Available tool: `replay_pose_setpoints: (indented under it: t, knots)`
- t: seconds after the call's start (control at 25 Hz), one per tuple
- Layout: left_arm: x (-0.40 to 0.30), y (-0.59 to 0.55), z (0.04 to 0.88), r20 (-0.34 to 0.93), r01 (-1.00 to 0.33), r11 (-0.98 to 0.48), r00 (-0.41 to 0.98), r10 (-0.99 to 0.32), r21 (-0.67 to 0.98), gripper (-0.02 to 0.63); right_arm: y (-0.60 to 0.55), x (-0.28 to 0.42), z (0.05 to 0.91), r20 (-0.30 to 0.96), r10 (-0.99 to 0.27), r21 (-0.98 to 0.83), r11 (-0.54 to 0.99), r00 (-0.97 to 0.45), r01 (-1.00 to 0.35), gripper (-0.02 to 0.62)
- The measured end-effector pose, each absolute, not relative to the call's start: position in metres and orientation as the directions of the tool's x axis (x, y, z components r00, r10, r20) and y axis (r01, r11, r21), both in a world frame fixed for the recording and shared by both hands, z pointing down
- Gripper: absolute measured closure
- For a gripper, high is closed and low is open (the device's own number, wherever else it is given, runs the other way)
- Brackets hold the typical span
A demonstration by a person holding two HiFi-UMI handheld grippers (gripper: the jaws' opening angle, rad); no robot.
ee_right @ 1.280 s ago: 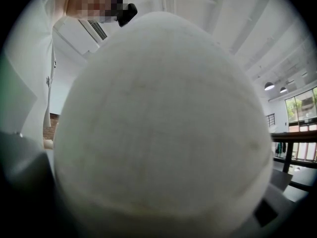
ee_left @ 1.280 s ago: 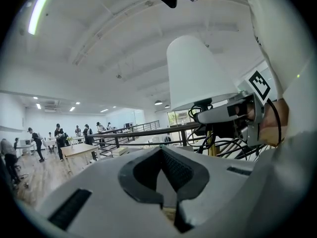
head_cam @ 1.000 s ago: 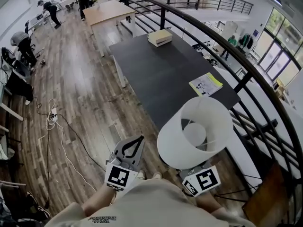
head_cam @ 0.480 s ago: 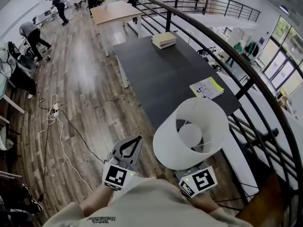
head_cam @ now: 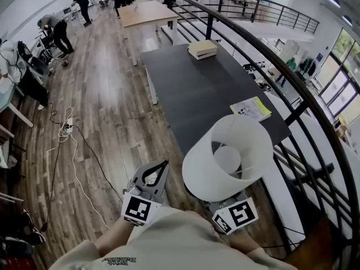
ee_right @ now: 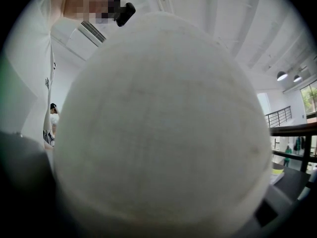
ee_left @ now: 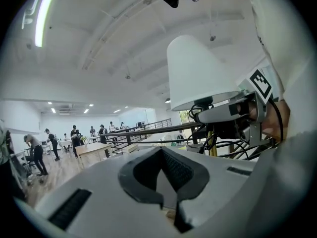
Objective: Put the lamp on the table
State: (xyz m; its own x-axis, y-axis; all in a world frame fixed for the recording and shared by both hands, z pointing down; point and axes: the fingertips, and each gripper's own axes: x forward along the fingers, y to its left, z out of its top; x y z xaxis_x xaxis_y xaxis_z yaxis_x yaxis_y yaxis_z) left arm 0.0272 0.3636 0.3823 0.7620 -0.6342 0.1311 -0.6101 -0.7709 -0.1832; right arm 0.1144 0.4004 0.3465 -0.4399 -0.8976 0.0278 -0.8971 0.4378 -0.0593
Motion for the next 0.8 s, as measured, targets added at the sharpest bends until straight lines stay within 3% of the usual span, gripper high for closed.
replay_pose_setpoints:
  t: [0.8]
  knots:
    - [0.011,0.225,0.412,0.122,-0.577,-0.777,0.777,-0.617,-0.253,0.601,0.259,0.093,0.385,0.013,-0.886,-0.090,0.461,-0.464,-0.883,0.463]
